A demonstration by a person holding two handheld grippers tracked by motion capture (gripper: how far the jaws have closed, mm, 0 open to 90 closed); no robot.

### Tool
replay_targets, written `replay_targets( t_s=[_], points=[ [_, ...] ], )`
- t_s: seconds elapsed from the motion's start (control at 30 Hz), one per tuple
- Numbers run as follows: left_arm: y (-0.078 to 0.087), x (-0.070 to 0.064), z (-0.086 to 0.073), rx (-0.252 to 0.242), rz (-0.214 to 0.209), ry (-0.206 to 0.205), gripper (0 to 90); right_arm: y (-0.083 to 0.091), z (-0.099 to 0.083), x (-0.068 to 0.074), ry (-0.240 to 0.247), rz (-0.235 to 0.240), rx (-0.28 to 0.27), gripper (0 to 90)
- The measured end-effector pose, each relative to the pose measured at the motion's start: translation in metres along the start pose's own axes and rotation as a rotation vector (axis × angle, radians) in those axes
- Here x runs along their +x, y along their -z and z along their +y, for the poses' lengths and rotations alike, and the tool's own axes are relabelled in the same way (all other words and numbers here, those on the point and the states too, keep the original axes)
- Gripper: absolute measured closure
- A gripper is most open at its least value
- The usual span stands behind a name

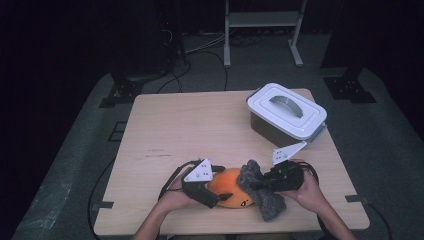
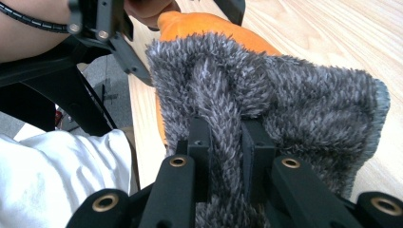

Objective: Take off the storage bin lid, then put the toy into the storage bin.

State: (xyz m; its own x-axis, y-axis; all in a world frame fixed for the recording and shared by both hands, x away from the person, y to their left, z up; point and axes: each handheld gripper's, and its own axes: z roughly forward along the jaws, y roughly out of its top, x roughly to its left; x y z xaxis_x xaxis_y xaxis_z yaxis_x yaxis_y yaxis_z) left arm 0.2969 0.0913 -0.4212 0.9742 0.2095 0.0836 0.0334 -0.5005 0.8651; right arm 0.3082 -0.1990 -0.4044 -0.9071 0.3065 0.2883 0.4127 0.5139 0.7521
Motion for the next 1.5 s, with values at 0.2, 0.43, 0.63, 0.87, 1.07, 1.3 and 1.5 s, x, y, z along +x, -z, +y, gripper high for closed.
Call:
replay_targets(
  t_s=[0.2,0.43,0.63,0.87,1.07,1.3,1.5],
  points=[
    [0.003,0.005,0.007,-0.042,-0.007,0.038,19.6,0.001,-0.003,-0.003,-0.014,0.002,-0.006,76.7],
    [0.001,0.001,-0.001,0.006,-0.008,0.011,36.8,0.005,0.005,0.003,0.017,-0.038,0.013,76.6],
    [0.009,-0.002,-0.007,0.002,-0.010,-0.006,40.2,0.001,0.024,0.009,0.056,-0.038,0.005,76.6],
    [0.019,-0.001,-0.019,-0.020,-0.012,0.023,42.0,-0.004,0.021,0.006,0.035,-0.012,0.011,76.5],
    [0.017,-0.003,-0.019,-0.024,-0.015,0.020,41.8,-0.005,0.016,0.005,0.026,-0.004,0.021,76.4],
    [0.017,-0.003,-0.020,-0.030,-0.018,0.021,42.0,-0.005,0.017,0.006,0.032,-0.010,0.025,76.4],
    [0.018,-0.005,-0.021,-0.034,-0.016,0.020,42.1,0.002,0.017,0.009,0.038,-0.023,0.005,76.4]
  ],
)
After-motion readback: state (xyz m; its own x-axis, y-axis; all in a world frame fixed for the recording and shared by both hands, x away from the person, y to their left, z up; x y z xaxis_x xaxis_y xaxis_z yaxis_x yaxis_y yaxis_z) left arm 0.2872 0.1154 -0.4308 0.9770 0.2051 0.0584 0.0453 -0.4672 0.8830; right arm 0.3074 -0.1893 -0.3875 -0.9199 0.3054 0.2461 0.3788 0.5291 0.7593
